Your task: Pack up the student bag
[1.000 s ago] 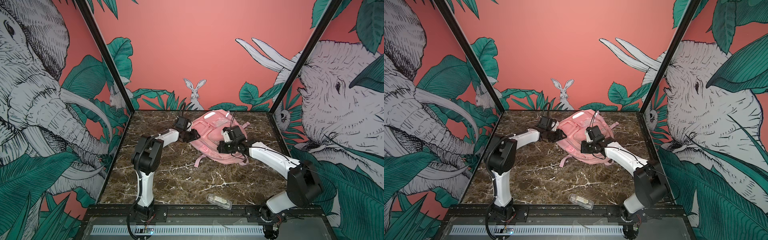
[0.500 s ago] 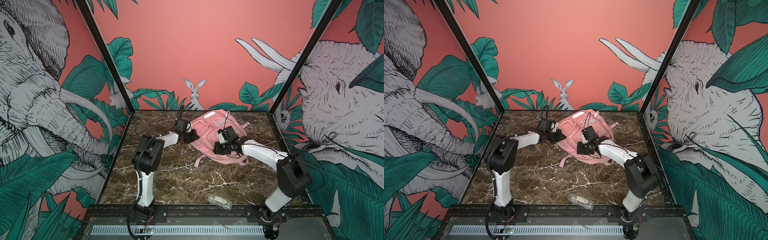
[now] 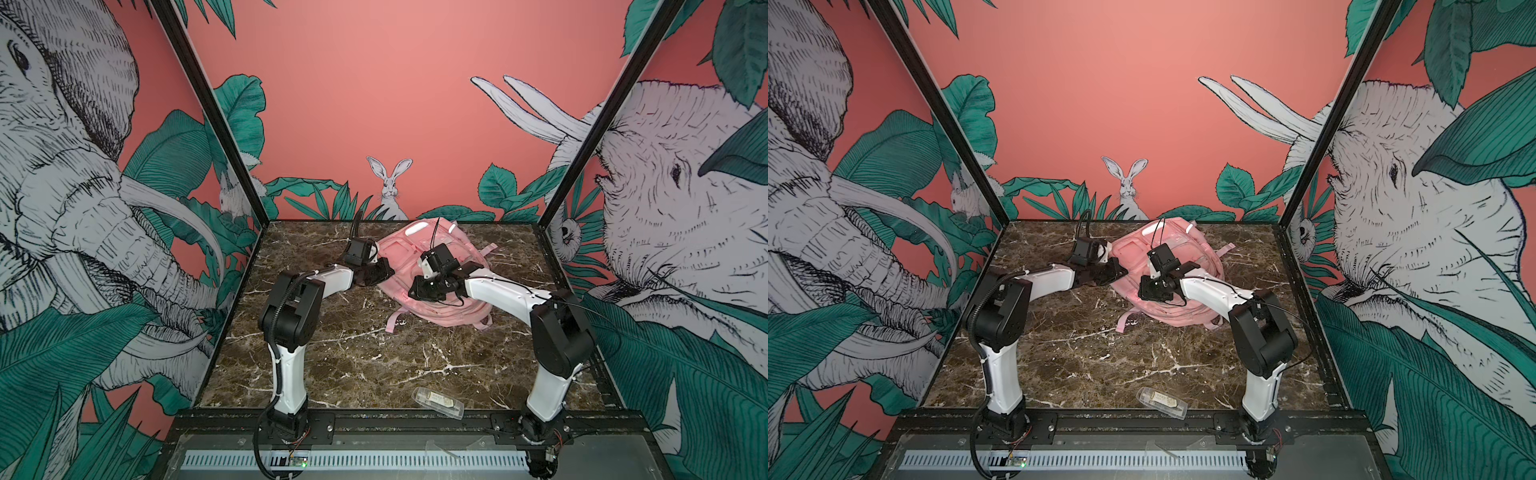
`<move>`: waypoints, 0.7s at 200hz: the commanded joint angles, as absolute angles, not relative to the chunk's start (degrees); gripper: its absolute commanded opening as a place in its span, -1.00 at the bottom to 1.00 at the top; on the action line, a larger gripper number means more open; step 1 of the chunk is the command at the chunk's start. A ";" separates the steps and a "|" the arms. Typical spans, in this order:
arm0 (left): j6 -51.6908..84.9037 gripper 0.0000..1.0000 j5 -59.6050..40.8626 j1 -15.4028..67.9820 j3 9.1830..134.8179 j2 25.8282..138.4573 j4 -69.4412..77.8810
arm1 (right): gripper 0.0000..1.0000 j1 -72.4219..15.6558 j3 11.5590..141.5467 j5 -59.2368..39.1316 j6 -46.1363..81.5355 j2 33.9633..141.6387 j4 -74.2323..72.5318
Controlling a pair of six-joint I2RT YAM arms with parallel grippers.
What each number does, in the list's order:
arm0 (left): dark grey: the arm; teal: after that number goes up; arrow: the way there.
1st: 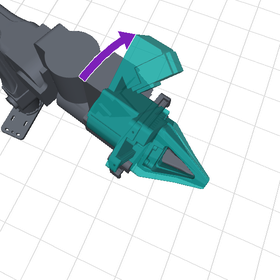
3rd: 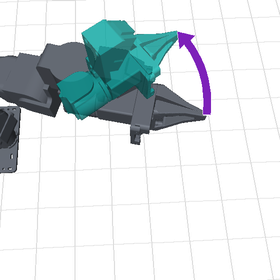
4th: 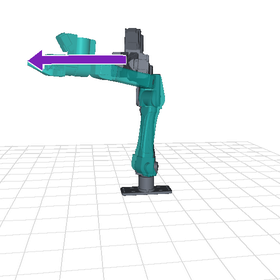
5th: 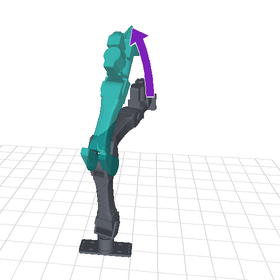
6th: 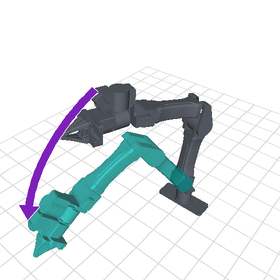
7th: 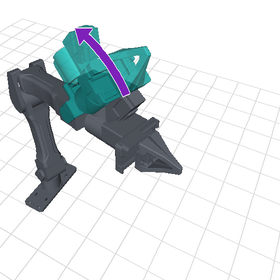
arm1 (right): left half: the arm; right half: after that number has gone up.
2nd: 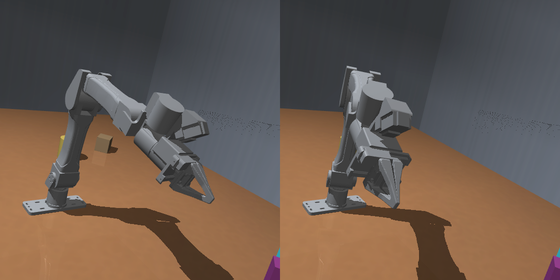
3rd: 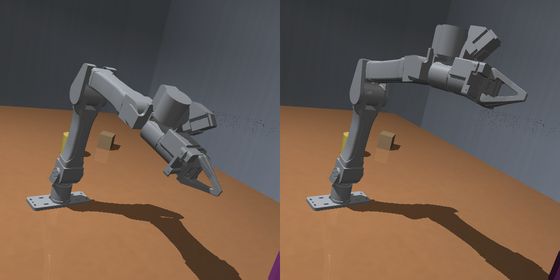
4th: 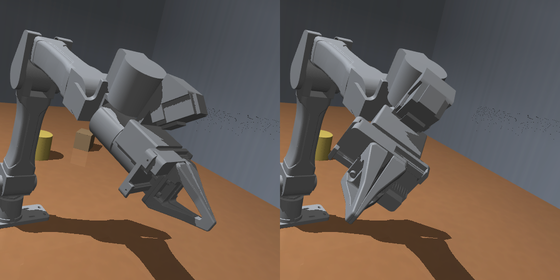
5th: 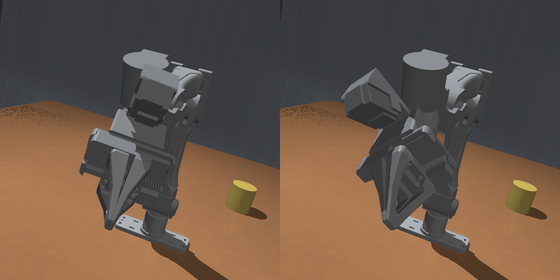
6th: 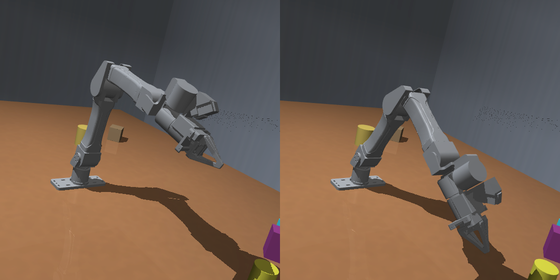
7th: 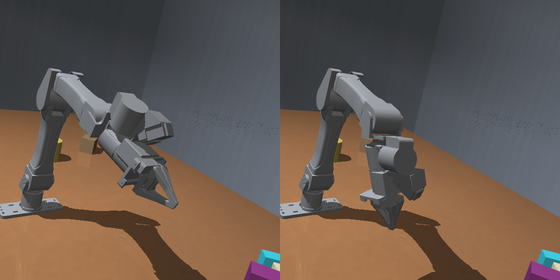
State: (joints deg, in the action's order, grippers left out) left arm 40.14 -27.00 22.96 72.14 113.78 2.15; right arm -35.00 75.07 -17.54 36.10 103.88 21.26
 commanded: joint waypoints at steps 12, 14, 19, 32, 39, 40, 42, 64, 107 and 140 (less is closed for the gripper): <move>36.64 -0.91 -27.51 17.69 73.21 111.24 -4.05 | -0.08 -35.10 70.25 -17.33 31.75 96.66 20.43; 36.50 -0.91 -27.47 17.54 73.65 111.37 -4.57 | -0.07 -35.08 69.88 -17.25 31.49 96.17 20.58; 36.08 -0.91 -27.43 17.05 74.74 111.71 -5.58 | -0.05 -35.15 68.67 -17.06 31.09 94.87 20.81; 35.38 -0.91 -27.26 16.23 77.17 112.52 -6.94 | -0.01 -35.16 66.15 -15.59 29.92 92.23 22.30; 35.09 -0.91 -26.74 15.88 78.30 112.85 -7.44 | 0.00 -35.16 64.96 -14.40 29.33 89.70 23.35; 35.08 -0.91 -26.68 15.85 78.44 112.89 -7.45 | 0.01 -35.16 64.78 -14.28 29.26 89.41 23.54; 35.07 -0.90 -26.45 15.83 78.69 112.99 -7.51 | 0.01 -35.16 64.56 -14.05 29.04 88.97 23.75; 35.46 -0.80 -26.07 15.07 81.35 114.05 -8.05 | 0.05 -35.22 61.60 -11.56 27.13 84.73 26.35; 36.30 -0.40 -28.14 15.55 81.55 112.74 -8.29 | 0.18 -36.83 56.63 -11.37 22.62 78.68 28.54; 36.17 -0.24 -28.73 15.63 75.36 108.58 -7.05 | 0.22 -38.25 54.25 -9.25 21.21 76.40 29.97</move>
State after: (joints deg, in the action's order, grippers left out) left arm 36.80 -27.64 15.25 79.11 114.24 -7.29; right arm -37.17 55.53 -12.05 23.77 78.52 28.03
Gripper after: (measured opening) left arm 0.352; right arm 0.604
